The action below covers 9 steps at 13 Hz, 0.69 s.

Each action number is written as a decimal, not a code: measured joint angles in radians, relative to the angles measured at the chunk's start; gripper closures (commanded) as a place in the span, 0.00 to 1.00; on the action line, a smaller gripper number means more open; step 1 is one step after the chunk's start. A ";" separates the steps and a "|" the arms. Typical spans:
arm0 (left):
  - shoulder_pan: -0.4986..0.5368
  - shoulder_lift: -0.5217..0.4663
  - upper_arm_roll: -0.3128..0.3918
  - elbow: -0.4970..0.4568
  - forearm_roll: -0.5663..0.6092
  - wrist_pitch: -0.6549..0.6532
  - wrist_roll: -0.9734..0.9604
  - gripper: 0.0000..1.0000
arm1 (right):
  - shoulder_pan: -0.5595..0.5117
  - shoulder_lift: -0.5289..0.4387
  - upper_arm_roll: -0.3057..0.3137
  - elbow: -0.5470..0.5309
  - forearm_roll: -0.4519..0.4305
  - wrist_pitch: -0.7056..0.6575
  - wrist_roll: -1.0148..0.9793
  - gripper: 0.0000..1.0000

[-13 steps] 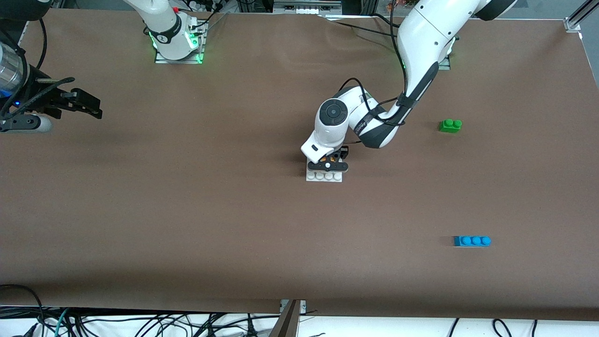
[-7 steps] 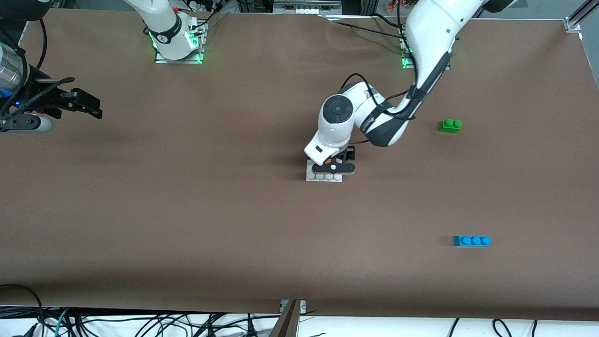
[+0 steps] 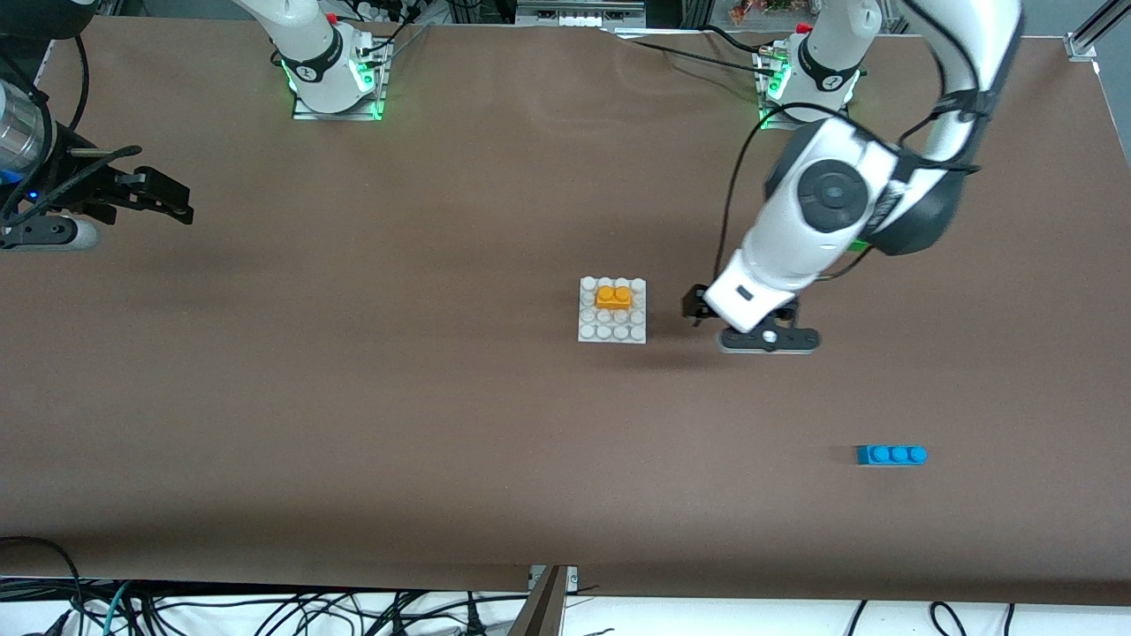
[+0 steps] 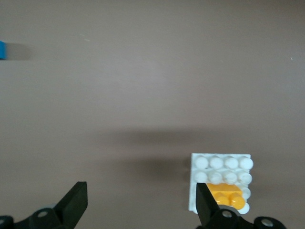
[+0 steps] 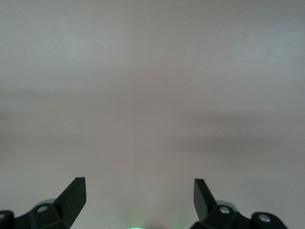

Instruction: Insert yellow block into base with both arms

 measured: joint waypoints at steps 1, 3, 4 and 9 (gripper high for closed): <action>0.021 -0.022 0.001 0.002 -0.001 -0.017 0.006 0.00 | 0.000 0.000 0.000 0.000 0.000 0.000 0.000 0.00; 0.053 -0.058 0.001 0.040 -0.001 -0.106 0.011 0.00 | 0.000 0.000 0.000 0.000 0.000 0.000 0.000 0.00; 0.065 -0.068 0.002 0.074 -0.001 -0.166 0.022 0.00 | 0.000 0.000 0.000 0.000 0.000 0.000 0.000 0.00; 0.153 -0.096 0.006 0.180 -0.001 -0.343 0.175 0.00 | 0.000 0.000 0.000 0.000 0.000 0.000 0.000 0.00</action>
